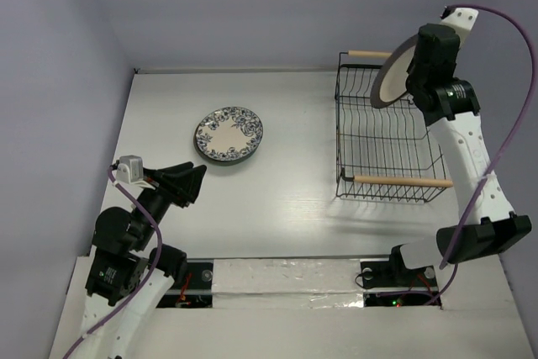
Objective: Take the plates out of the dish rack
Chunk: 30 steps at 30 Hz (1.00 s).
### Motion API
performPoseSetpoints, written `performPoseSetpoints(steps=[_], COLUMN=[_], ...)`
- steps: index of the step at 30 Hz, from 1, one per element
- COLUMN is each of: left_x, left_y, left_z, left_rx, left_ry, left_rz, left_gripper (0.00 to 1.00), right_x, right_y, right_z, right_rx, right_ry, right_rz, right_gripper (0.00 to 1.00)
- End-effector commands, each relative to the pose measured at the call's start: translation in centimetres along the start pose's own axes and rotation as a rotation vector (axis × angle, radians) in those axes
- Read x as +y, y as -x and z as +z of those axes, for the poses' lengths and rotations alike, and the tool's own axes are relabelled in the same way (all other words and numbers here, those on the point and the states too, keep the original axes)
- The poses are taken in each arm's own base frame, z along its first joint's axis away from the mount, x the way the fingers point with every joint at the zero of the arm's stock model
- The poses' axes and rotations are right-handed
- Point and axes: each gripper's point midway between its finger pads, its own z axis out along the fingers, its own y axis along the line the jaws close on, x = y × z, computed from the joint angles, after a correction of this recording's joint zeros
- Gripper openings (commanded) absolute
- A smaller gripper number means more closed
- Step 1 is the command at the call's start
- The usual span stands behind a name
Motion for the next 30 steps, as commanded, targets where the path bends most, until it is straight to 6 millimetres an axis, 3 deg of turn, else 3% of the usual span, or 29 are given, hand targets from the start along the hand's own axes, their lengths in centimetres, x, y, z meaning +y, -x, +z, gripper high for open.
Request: performPoseSetpoints(steps=[1, 6, 10, 11, 13, 14, 16, 19, 20, 21, 23, 24, 25, 27, 30], left_x=[-0.4, -0.2, 0.0, 0.0, 0.1, 0.2, 0.3, 0.5, 0.6, 0.6, 0.8, 0.8, 0.9, 0.9, 1.1], left_y=[0.3, 0.0, 0.0, 0.0, 0.0, -0.1, -0.1, -0.1, -0.1, -0.1, -0.1, -0.1, -0.2, -0.3, -0.4], left_z=[0.5, 0.7, 0.8, 0.8, 0.8, 0.9, 1.0, 1.0, 1.0, 1.0, 1.1, 1.1, 1.1, 1.2, 1.3], left_rx=[-0.010, 0.003, 0.004, 0.003, 0.003, 0.005, 0.005, 0.004, 0.003, 0.005, 0.004, 0.005, 0.006, 0.011, 0.017], left_ry=[-0.021, -0.013, 0.000, 0.001, 0.007, 0.010, 0.019, 0.029, 0.032, 0.035, 0.041, 0.044, 0.046, 0.051, 0.056], left_rz=[-0.003, -0.004, -0.008, -0.008, -0.009, -0.010, -0.011, -0.013, -0.013, -0.015, -0.016, -0.018, -0.016, -0.017, -0.019], left_gripper=[0.44, 0.44, 0.44, 0.44, 0.44, 0.44, 0.44, 0.45, 0.45, 0.45, 0.46, 0.46, 0.46, 0.46, 0.46], right_x=[1.3, 3.5, 7.2, 8.1, 10.6, 11.5, 15.2, 19.5, 20.7, 22.7, 25.4, 27.5, 28.8, 31.4, 33.9], right_y=[6.2, 7.8, 8.2, 7.2, 6.6, 7.5, 5.0, 3.1, 3.3, 1.4, -0.1, -2.4, -2.5, -5.1, -6.5], right_z=[-3.4, -6.3, -8.9, -8.7, -10.5, -11.4, -12.3, -14.4, -15.0, -14.6, -16.0, -15.9, -17.0, -16.7, -18.2], right_rx=[-0.130, -0.140, -0.104, -0.082, -0.052, -0.067, 0.011, 0.086, 0.089, 0.139, 0.198, 0.262, 0.282, 0.338, 0.384], right_ry=[0.184, 0.395, 0.631, 0.659, 0.786, 0.851, 0.952, 1.063, 1.102, 1.115, 1.189, 1.209, 1.246, 1.240, 1.275], right_rz=[0.278, 0.433, 0.581, 0.596, 0.641, 0.713, 0.749, 0.768, 0.807, 0.804, 0.842, 0.828, 0.854, 0.840, 0.855], right_gripper=[0.00, 0.00, 0.00, 0.00, 0.00, 0.00, 0.00, 0.00, 0.00, 0.00, 0.00, 0.00, 0.00, 0.00, 0.00])
